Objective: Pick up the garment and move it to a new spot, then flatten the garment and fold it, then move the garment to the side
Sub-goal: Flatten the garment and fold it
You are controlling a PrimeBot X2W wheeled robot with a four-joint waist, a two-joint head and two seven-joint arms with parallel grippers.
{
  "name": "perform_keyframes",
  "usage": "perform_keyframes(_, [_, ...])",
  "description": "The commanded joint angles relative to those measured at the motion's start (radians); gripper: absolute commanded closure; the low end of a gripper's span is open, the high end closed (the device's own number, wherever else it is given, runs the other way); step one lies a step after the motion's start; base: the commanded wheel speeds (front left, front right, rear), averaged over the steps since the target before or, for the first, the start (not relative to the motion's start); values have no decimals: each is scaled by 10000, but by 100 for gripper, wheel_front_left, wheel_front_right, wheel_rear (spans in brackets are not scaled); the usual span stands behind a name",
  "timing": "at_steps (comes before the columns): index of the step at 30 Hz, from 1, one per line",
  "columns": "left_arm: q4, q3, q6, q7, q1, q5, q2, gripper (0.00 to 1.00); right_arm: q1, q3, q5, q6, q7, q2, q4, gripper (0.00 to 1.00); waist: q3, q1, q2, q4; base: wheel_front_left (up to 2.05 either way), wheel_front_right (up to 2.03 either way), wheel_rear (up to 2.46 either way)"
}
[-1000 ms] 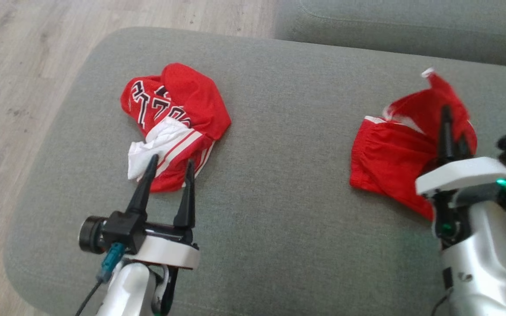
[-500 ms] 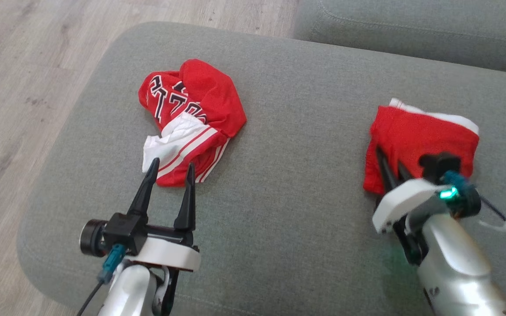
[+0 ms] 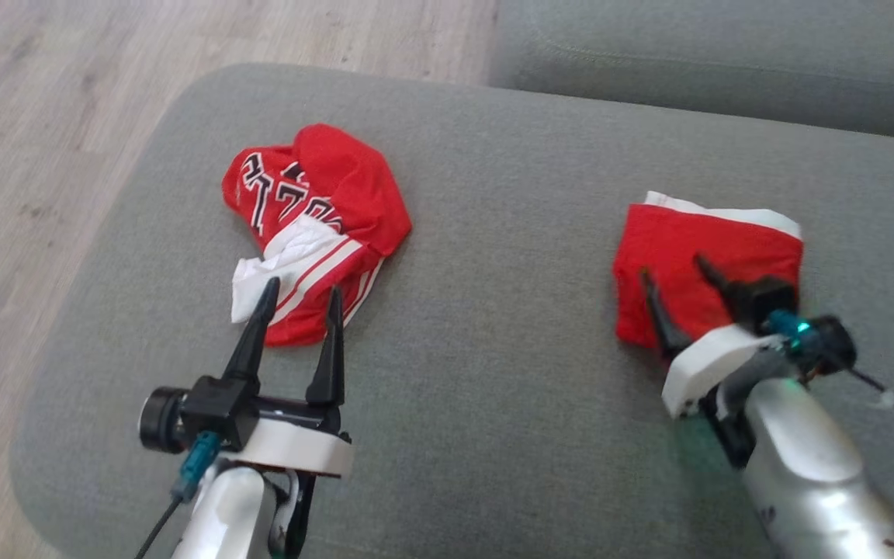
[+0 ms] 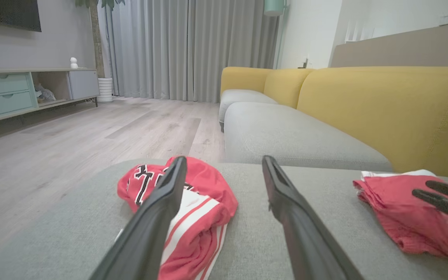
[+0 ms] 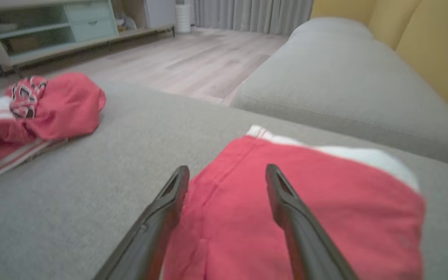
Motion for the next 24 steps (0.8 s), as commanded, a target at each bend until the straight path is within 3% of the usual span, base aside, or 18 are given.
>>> perform_keyframes(1, [-441, 330, 99, -51, -188, -46, 91, 0, -216, -14, 22, 67, -182, 62, -517, 0, -125, 0, 0, -138, 0, 0, 0])
perform_keyframes(6, [-701, 411, 243, -51, -73, 5, 91, 0, 576, -1234, -344, 67, -260, -7, -2469, 0, -409, 0, 0, -499, 0, 0, 0])
perform_keyframes(13, [-766, 579, 515, -51, 221, 414, 214, 0, 2717, -2635, -1071, 67, -265, 476, -5556, 0, -645, 0, 0, -968, 0, 0, 0])
perform_keyframes(18, [-665, 570, 552, -51, 524, 691, 291, 0, 3880, -2622, -885, 67, -266, 590, -6467, 0, -632, 0, 0, -1121, 0, 0, 0])
perform_keyframes(24, [-596, 621, 496, -51, 552, 795, 292, 0, 4224, -2485, -541, 67, -267, 596, -6946, 0, -286, 0, 0, -1099, 0, 0, 0])
